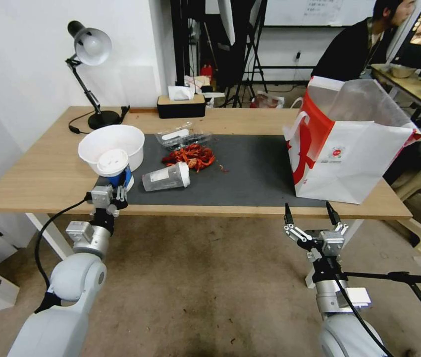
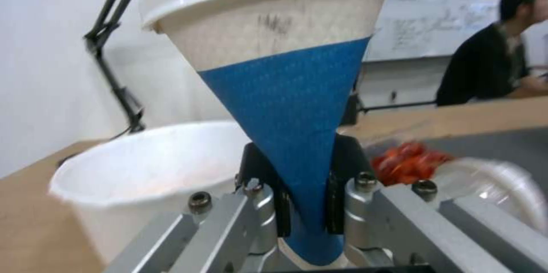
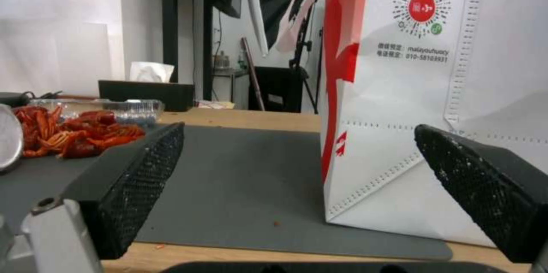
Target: Pick up the trash from the table and place it into the takeout bag.
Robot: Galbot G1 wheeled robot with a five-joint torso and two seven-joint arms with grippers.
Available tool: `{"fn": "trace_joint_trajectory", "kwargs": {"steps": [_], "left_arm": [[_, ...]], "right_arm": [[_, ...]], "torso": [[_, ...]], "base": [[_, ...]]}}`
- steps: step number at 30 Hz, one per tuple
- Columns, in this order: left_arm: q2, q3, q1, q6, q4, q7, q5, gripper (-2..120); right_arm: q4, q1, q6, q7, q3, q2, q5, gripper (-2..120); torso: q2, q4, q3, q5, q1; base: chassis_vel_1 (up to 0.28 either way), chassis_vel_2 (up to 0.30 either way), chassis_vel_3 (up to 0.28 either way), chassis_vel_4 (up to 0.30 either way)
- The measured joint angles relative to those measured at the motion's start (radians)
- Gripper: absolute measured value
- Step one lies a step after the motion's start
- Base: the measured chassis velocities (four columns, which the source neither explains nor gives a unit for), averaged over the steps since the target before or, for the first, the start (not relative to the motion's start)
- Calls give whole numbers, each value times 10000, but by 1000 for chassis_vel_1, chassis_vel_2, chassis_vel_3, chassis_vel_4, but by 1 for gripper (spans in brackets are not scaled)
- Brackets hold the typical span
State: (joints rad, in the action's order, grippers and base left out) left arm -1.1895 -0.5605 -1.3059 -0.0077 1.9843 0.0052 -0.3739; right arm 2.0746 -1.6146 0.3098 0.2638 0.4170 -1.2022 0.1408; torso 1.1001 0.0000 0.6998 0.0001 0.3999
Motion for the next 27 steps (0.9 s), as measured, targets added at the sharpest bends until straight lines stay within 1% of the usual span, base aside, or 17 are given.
{"fn": "trace_joint_trajectory", "kwargs": {"steps": [2,3,5,6,7,9,10,11,14,15,18,19,22,23,26,27], "left_arm": [[262,170,2,-6,439,257,-599,11],[262,170,2,-6,439,257,-599,11],[622,416,127,-141,602,777,-1334,9],[622,416,127,-141,602,777,-1334,9],[749,499,208,-226,603,977,-1545,7],[1243,784,515,-489,532,1533,-2049,1],[1243,784,515,-489,532,1533,-2049,1],[1478,912,696,-584,450,1771,-2234,0],[2082,1248,1254,-687,223,2226,-2673,0],[2082,1248,1254,-687,223,2226,-2673,0],[2644,1688,1974,-700,-4,2479,-3189,0],[2644,1688,1974,-700,-4,2479,-3189,0],[3181,2241,2864,-701,-204,2530,-3756,0],[3181,2241,2864,-701,-204,2530,-3756,0],[3593,2902,3781,-699,-446,2530,-4351,0],[3593,2902,3781,-699,-446,2530,-4351,0]], "right_arm": [[14,-44,24,3,10,12,0,100],[14,-44,24,3,10,12,0,100],[29,-91,43,12,35,32,0,100],[29,-91,43,12,35,32,0,100],[29,-98,46,12,36,32,0,100],[30,-107,53,16,38,29,-11,100],[30,-107,53,16,38,29,-11,100],[30,-110,54,17,34,24,-31,100],[20,-116,59,28,23,9,-91,100],[20,-116,59,28,23,9,-91,100],[2,-125,60,39,23,6,-127,100],[2,-125,60,39,23,6,-127,100],[-8,-122,60,48,23,-7,-168,100],[-8,-122,60,48,23,-7,-168,100],[-35,-91,55,60,23,-45,-233,100],[-35,-91,55,60,23,-45,-233,100]], "torso": [[0,0,0,1,0],[0,0,0,1,0],[-1,0,0,-3,0],[-1,0,0,-3,0],[-1,0,0,-2,0],[-1,-1,0,-1,0],[-1,-1,0,-1,0],[-1,-1,0,-1,1],[-1,1,0,-1,0],[-1,1,0,-1,0],[-2,-1,2,-4,0],[-2,-1,2,-4,0],[-2,0,2,-2,1],[-2,0,2,-2,1],[-2,0,2,0,1],[-2,0,2,0,1]], "base": [[0,0,0,0],[0,0,0,0],[0,0,0,0],[0,0,0,0],[0,0,0,0],[0,0,0,0],[0,0,0,0],[0,0,0,0],[0,0,0,0],[0,0,0,0],[0,0,0,0],[0,0,0,0],[0,0,0,0],[0,0,0,0],[0,0,0,0],[0,0,0,0]]}}
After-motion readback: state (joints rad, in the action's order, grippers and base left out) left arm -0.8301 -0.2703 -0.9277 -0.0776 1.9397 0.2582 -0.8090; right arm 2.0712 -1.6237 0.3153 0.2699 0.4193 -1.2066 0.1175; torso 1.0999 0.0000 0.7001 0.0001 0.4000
